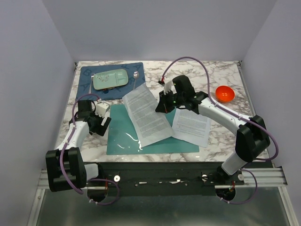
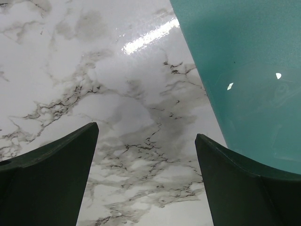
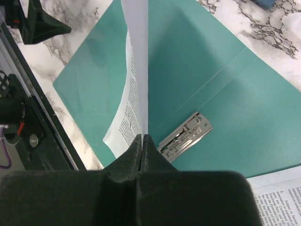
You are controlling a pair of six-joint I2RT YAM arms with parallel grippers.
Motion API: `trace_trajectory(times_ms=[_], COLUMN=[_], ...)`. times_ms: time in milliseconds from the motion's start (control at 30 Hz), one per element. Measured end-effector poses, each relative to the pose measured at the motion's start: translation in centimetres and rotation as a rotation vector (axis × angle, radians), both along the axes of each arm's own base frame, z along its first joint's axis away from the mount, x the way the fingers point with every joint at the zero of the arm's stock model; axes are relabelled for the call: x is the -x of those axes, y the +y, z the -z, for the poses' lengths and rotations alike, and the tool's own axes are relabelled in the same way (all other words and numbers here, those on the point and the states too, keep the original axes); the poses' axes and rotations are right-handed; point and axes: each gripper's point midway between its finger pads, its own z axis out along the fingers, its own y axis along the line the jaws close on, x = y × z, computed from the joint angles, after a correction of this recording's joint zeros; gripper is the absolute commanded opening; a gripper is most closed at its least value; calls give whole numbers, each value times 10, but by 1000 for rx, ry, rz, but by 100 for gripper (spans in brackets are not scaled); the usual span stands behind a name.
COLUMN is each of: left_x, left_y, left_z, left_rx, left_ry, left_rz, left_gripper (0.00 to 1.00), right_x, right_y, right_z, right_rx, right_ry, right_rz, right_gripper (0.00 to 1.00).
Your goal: Put the files into the folder
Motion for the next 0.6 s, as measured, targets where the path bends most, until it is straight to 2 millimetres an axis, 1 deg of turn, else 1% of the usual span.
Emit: trace_trajectory(times_ms=[167,467,600], left_x=[3,6,8], left_y=[0,1,2], left_z=[4,6,7], left_rx=[-1,-15,-17], left_ry=[10,9,12], left_rz=[1,0,2], left_gripper=[99,99,99], right_x=[-1,-1,3], right_y=[6,16,19], right_z=[-1,8,20], right_rx=[-19,-41,-66], right_ry=[4,32,64], right_rz=[3,18,50], right_gripper=[1,1,1])
